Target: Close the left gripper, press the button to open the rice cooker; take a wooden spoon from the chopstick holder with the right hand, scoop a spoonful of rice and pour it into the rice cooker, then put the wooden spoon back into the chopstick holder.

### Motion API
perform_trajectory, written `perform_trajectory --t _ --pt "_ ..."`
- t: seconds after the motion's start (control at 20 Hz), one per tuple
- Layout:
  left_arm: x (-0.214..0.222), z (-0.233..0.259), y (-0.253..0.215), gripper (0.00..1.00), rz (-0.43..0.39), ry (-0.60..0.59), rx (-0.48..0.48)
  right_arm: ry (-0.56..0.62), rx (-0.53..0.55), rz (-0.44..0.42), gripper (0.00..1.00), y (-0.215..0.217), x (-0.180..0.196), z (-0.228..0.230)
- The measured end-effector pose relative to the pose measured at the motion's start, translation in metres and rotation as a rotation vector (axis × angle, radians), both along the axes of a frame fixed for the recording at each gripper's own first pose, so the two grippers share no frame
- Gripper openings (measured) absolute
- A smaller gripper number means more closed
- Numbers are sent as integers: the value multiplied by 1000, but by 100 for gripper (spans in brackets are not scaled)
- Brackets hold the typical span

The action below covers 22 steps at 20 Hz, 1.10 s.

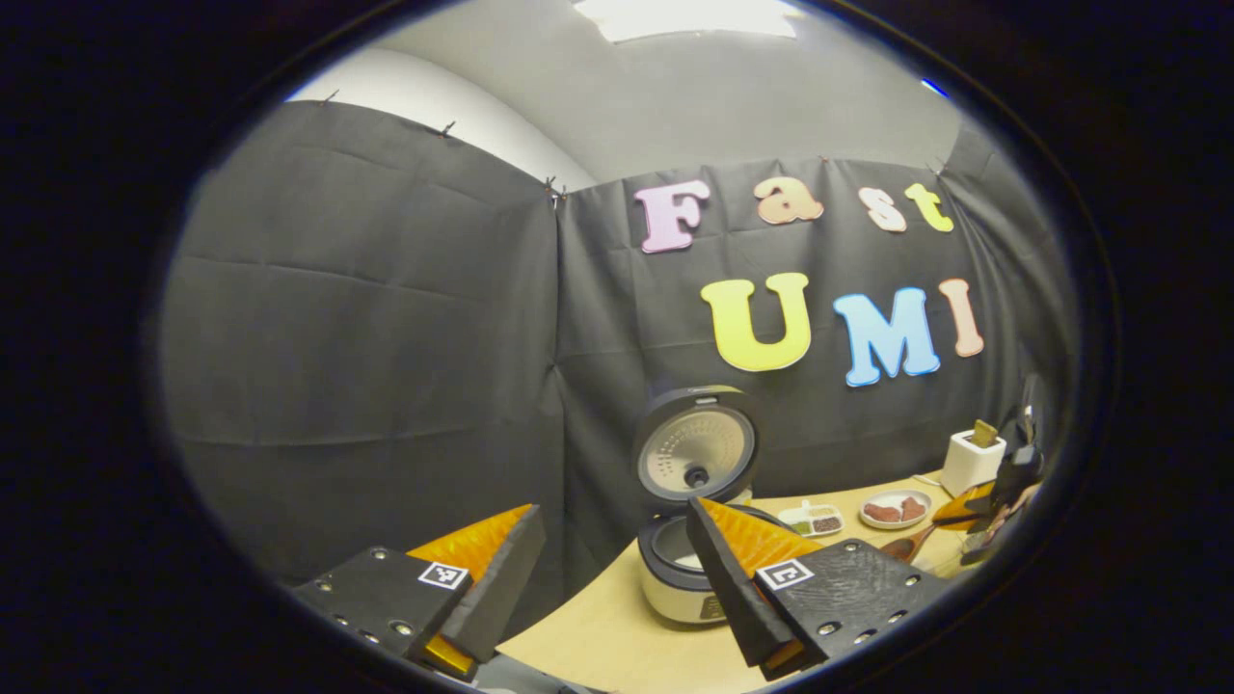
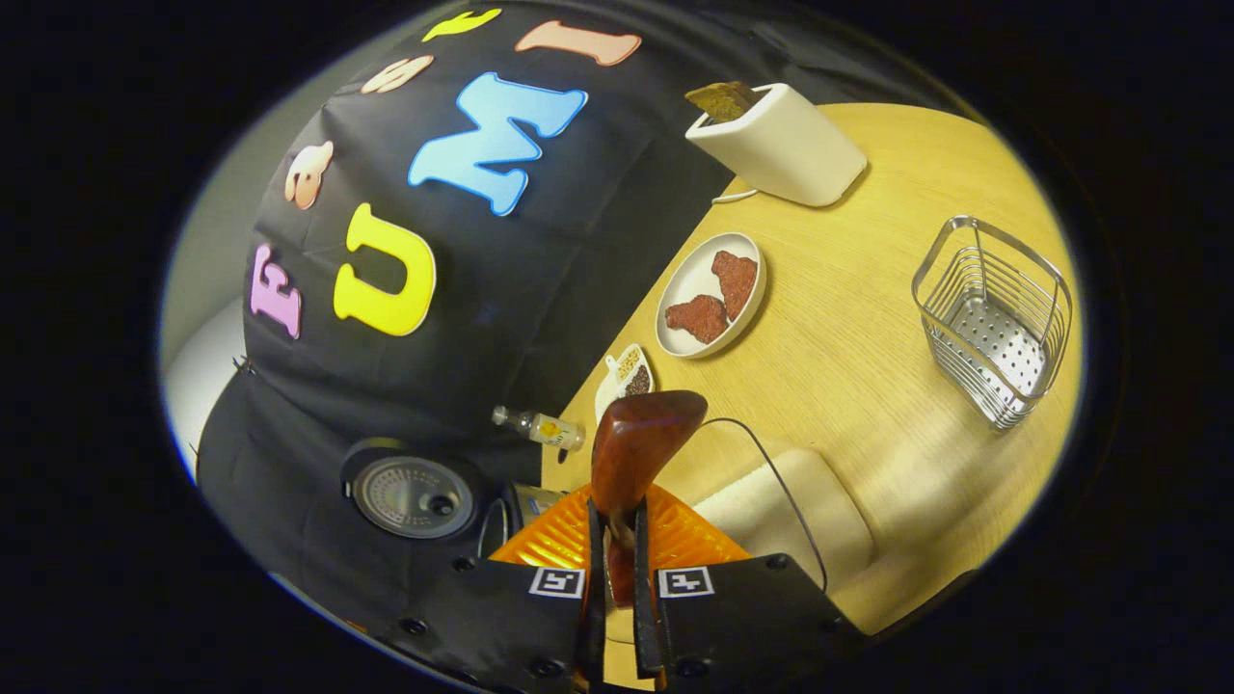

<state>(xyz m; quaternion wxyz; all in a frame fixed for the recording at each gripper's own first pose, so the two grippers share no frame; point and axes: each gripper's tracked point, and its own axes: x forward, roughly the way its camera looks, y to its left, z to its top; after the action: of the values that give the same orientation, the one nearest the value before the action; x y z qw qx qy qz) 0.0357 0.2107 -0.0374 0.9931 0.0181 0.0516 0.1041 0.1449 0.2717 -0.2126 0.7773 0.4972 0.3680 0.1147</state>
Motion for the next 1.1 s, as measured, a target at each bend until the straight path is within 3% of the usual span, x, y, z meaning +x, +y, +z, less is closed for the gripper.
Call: perform_trajectory --t 0.2,0.5,0.85,1.05,1.1 --pt "-1 -1 2 89 -3 -3 -1 1 101 -20 14 10 11 31" --pt "-8 -5 20 89 24 -4 -1 -32 209 17 13 63 29 78" --pt "-23 -11 52 89 80 8 -7 -100 211 113 17 152 43 102" --pt "-30 -21 71 89 119 23 -21 -151 159 167 17 204 47 104" --pt "-32 -27 76 89 130 30 -28 -165 137 178 13 215 49 101"
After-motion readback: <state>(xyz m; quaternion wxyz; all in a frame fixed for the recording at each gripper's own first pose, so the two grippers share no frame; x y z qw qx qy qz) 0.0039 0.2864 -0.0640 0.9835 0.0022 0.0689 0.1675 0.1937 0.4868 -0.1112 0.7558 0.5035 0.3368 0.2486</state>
